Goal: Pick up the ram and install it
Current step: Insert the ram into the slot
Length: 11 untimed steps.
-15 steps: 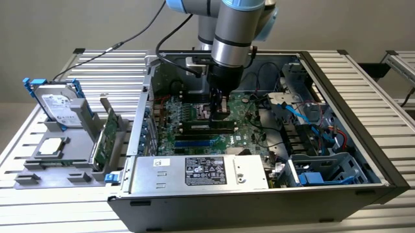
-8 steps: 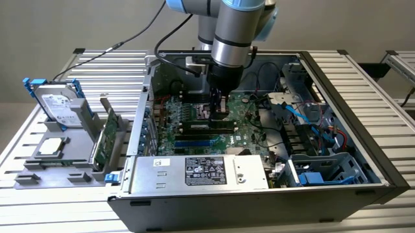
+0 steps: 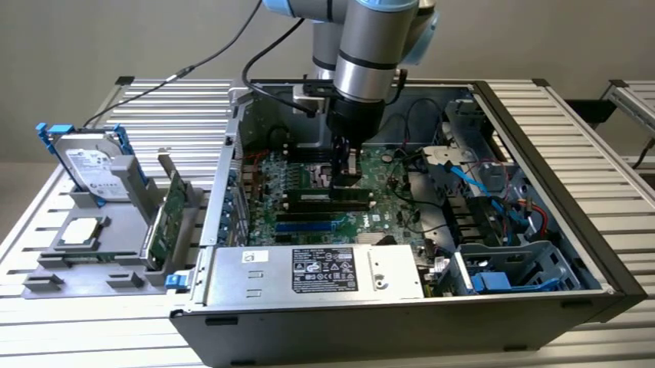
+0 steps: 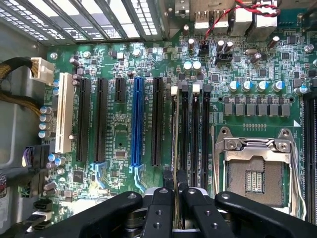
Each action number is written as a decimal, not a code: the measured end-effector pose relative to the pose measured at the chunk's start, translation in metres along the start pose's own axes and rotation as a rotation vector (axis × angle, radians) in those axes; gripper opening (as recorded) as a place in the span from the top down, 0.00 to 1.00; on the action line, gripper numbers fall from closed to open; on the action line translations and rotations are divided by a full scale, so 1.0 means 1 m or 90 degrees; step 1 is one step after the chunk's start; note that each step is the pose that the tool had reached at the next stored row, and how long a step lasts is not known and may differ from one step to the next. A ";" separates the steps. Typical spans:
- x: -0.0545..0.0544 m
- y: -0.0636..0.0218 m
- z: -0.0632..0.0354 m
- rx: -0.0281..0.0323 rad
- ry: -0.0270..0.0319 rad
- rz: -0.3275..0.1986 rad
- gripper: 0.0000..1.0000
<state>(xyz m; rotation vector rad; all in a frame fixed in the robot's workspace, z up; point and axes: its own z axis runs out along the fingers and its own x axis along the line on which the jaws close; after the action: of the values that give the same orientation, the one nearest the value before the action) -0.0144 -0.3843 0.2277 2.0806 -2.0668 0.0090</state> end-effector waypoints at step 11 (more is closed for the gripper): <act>0.002 -0.0001 0.0007 0.0005 -0.0021 0.000 0.86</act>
<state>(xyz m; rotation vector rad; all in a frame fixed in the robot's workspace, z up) -0.0144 -0.3862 0.2272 2.0827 -2.0687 0.0064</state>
